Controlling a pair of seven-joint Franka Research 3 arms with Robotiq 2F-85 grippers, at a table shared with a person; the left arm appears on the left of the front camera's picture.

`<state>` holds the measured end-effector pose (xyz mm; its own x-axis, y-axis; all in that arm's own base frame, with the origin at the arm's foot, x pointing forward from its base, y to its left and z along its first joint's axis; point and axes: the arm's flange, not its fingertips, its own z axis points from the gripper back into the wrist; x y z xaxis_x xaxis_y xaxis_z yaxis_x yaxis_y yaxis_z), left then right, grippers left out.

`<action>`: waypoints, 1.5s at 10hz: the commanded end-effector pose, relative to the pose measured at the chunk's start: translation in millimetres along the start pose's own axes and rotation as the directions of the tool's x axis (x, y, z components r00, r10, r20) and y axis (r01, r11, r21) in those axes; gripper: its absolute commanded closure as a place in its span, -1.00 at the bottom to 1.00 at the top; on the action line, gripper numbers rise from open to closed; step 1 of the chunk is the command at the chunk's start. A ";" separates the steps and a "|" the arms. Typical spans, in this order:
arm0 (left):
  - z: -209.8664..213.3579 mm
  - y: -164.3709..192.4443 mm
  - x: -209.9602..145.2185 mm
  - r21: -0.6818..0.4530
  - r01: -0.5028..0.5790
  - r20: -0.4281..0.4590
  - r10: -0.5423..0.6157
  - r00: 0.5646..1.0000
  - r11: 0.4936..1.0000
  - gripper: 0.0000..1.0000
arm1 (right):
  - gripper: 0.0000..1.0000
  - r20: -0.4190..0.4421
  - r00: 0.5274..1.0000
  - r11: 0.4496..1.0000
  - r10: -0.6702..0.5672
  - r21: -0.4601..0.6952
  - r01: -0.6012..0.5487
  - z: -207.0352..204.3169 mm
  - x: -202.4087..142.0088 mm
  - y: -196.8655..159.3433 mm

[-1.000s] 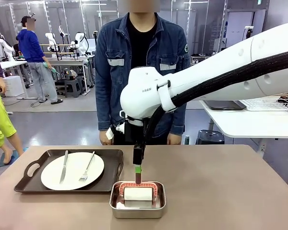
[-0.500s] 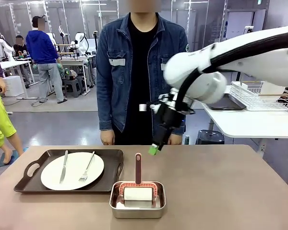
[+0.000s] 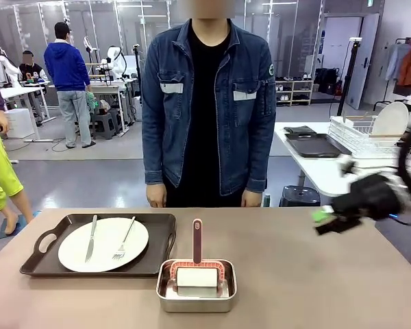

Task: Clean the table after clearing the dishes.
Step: When the right (or left) Handle tray is removed, use the right hand (or left hand) to clean the right (or left) side of the table with the Lint Roller.

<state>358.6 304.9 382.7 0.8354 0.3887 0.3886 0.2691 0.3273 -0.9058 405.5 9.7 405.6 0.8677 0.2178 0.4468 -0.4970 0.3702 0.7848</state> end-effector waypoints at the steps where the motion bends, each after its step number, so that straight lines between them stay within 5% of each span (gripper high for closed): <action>1: 2.4 -0.8 -2.5 -0.009 0.013 0.004 -0.013 1.000 1.000 -1.00 | -1.00 0.119 0.991 0.998 -0.055 0.042 0.051 62.0 -33.8 -28.9; 4: 2.4 -0.8 -2.5 -0.009 0.013 0.004 -0.013 1.000 1.000 -1.00 | -1.00 0.272 0.947 0.986 -0.170 0.047 0.163 171.4 -96.2 -59.3; 6: 2.4 -0.8 -2.5 -0.009 0.013 0.004 -0.013 1.000 1.000 -1.00 | -1.00 0.298 0.939 0.985 -0.171 0.062 0.160 211.2 -121.6 -59.8; 7: 2.4 -0.8 -2.5 -0.009 0.013 0.004 -0.013 1.000 1.000 -1.00 | -1.00 0.205 0.963 0.985 -0.174 0.041 0.169 206.2 -105.8 -66.3; 8: 2.4 -0.8 -2.5 -0.009 0.013 0.004 -0.013 1.000 1.000 -1.00 | -1.00 0.318 0.925 0.978 -0.207 0.043 0.204 208.1 -127.3 -59.9; 15: 2.4 -0.8 -2.5 -0.009 0.013 0.004 -0.013 1.000 1.000 -1.00 | -1.00 0.318 0.925 0.978 -0.207 0.043 0.204 208.1 -127.3 -59.9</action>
<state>358.4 305.1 382.7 0.8352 0.3893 0.3886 0.2688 0.3274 -0.9058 328.7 -232.4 389.9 0.9165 -0.1453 0.3728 -0.3022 0.3592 0.8830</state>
